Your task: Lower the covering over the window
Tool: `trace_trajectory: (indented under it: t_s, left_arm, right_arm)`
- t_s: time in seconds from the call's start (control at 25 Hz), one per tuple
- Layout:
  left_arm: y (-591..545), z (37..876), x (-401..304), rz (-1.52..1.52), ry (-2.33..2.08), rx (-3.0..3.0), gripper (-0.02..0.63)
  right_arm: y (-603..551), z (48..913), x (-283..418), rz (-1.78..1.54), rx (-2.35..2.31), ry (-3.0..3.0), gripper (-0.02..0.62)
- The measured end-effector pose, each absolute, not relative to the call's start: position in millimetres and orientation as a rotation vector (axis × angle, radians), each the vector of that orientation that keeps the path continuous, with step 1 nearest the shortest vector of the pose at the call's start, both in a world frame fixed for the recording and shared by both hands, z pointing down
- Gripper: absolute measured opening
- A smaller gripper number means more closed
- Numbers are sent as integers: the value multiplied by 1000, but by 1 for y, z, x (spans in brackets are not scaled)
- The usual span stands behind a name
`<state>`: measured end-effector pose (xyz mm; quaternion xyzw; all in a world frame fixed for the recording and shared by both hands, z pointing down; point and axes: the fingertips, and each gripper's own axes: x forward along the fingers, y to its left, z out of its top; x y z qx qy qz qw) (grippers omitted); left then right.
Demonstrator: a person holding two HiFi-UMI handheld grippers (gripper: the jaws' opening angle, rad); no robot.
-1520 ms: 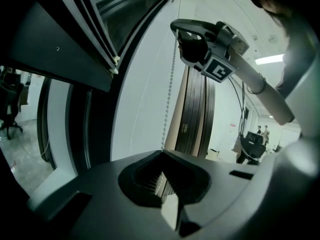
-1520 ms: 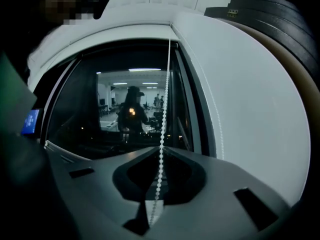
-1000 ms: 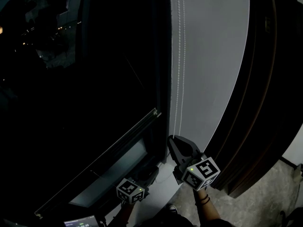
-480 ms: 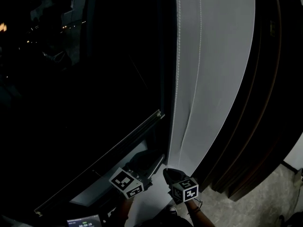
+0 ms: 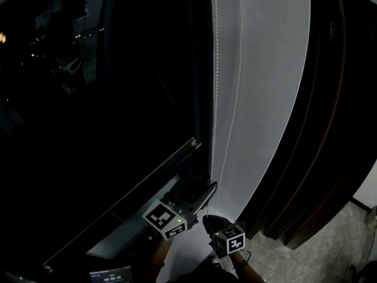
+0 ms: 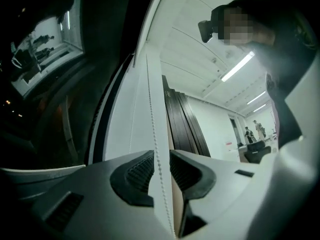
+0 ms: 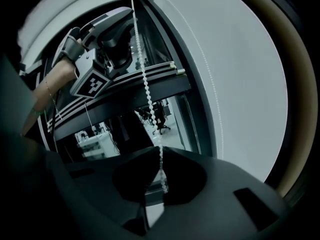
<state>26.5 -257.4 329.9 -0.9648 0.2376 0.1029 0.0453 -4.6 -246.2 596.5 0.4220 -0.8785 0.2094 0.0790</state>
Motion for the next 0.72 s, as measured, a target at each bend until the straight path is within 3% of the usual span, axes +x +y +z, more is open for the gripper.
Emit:
trace_trajectory:
  t_s: [0.2, 0.28, 0.72]
  left_arm:
    - [-260, 338, 32, 280, 723, -2954, 88]
    - [-260, 339, 30, 305, 730, -2974, 15]
    - [-260, 338, 13, 510, 757, -3003, 6]
  right_arm:
    - [-244, 598, -3, 629, 1275, -2640, 21]
    - [-243, 596, -5, 639, 1273, -2654, 21]
    - [-237, 590, 11, 575, 1377, -2605, 23]
